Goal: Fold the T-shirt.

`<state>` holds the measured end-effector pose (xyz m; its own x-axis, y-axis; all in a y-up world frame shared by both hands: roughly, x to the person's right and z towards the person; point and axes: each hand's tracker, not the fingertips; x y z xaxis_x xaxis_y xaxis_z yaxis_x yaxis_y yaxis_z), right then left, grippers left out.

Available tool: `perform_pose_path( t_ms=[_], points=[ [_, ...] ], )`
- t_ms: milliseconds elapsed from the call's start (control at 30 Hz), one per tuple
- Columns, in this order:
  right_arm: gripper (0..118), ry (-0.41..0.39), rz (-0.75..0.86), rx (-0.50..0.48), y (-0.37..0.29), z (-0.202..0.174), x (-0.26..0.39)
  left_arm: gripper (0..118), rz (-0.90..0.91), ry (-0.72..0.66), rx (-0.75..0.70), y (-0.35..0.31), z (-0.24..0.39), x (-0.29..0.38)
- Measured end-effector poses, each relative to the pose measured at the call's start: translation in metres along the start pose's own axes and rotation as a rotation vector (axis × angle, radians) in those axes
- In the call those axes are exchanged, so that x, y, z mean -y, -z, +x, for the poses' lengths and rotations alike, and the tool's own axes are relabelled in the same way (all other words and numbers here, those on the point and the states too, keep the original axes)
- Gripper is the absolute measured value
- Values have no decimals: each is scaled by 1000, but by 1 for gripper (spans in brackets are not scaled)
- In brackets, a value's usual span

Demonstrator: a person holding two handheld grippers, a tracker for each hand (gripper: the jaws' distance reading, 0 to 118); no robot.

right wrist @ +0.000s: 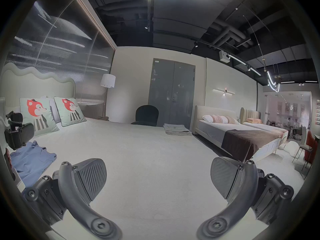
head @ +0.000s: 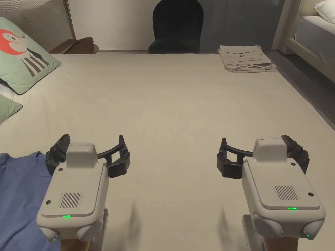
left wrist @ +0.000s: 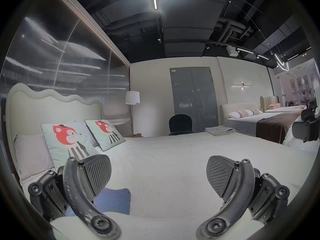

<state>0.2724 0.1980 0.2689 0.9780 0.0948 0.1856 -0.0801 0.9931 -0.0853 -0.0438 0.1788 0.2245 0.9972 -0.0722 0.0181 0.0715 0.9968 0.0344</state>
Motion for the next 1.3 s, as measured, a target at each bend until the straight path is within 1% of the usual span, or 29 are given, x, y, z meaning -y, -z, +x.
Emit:
perform_pose_path(
  t_ms=[1300],
  points=[
    [118, -7, 20, 3, -5, 1, -6, 110, 19, -4, 11, -3, 2, -7]
  ],
)
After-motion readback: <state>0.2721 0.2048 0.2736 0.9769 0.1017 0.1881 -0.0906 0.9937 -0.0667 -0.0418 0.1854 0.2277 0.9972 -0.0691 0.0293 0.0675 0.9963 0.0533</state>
